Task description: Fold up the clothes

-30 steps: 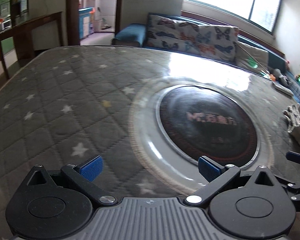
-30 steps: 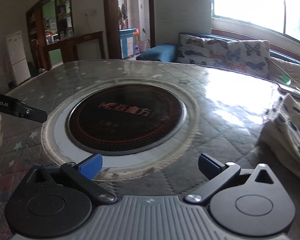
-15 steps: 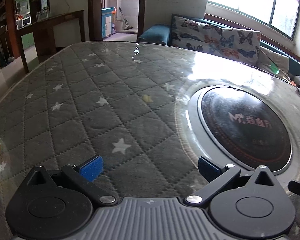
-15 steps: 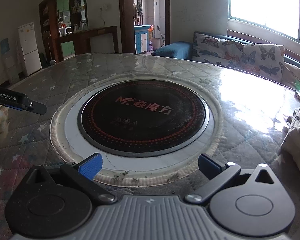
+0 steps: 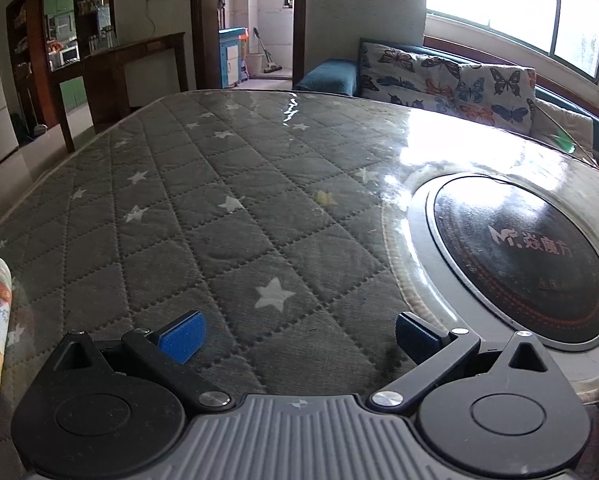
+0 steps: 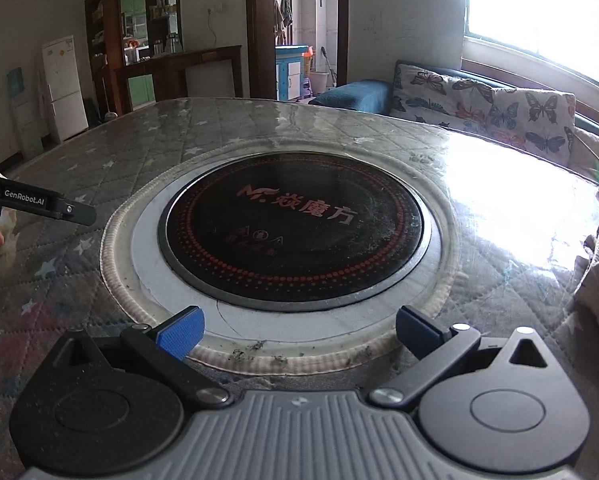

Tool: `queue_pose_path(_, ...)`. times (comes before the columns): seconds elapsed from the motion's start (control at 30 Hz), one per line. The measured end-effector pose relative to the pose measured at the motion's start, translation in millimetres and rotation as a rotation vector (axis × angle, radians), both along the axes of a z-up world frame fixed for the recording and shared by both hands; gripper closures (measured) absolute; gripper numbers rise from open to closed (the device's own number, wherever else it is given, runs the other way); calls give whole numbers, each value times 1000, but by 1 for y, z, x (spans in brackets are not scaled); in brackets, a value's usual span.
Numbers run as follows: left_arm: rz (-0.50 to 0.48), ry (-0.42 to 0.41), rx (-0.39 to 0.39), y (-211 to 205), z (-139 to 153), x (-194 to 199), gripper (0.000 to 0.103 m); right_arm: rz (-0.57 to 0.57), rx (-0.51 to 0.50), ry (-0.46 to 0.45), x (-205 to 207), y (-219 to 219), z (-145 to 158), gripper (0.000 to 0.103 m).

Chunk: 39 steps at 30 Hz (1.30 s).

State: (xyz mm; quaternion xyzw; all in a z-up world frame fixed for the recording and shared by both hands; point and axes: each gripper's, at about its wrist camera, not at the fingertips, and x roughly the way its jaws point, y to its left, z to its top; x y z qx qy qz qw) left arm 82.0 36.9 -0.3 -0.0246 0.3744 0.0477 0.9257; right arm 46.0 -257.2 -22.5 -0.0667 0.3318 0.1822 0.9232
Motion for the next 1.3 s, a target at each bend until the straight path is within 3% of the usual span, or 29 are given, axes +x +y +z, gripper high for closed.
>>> queue_pose_path(0.6,103,-44,31,15,-3,14,0,-52,7,9,20,9,-1,0)
queue_pose_path(1.3,97,-75,44,20,-9,9,0,-48,-6,26,39,34,-5,0)
